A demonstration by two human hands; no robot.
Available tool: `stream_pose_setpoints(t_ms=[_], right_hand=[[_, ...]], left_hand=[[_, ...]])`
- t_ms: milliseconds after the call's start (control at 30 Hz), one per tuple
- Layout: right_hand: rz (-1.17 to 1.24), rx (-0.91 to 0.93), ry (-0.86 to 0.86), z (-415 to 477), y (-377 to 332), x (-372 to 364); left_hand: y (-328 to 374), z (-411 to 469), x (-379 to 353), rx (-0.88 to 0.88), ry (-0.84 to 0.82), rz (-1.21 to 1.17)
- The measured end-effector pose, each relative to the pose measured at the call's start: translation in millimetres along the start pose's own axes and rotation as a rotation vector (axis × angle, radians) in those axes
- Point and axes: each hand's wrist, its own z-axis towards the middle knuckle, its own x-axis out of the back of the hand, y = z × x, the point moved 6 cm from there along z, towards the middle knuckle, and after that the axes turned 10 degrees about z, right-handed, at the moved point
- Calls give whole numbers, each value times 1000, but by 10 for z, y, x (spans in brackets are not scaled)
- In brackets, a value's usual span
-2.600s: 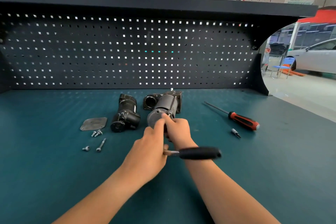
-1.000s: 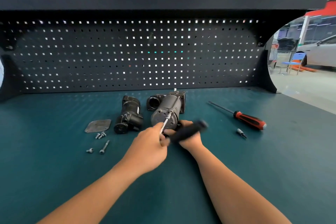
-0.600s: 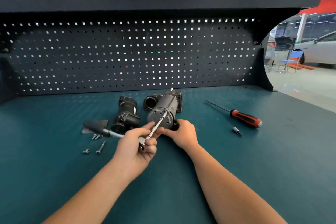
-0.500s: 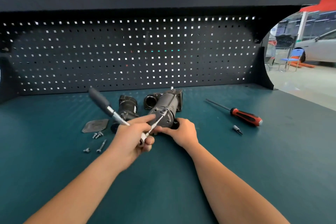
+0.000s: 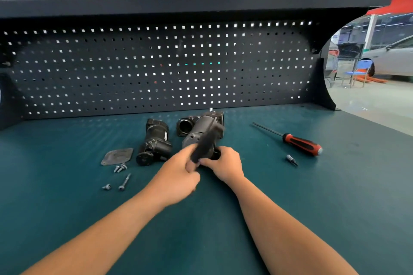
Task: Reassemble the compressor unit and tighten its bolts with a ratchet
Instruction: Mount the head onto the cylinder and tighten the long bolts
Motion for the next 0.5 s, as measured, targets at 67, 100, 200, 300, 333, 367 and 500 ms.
stream_pose_setpoints(t_ms=[67, 100, 200, 300, 333, 367, 500], right_hand=[[-5, -16, 34, -9, 5, 28], [-5, -25, 36, -13, 9, 29], [-16, -29, 25, -25, 9, 19], [-98, -6, 29, -39, -2, 15], [-98, 0, 28, -39, -8, 25], [-76, 2, 23, -31, -9, 35], [-15, 6, -14, 1, -14, 71]], left_hand=[[-152, -1, -63, 233, -13, -637], [-190, -1, -85, 317, -20, -905], [-259, 1, -83, 463, -71, -1431], [-277, -27, -89, 472, -83, -1434], [-277, -30, -87, 470, -83, -1393], [-271, -28, -68, 471, -80, -1347], [-198, 1, 11, 461, -49, -1188]])
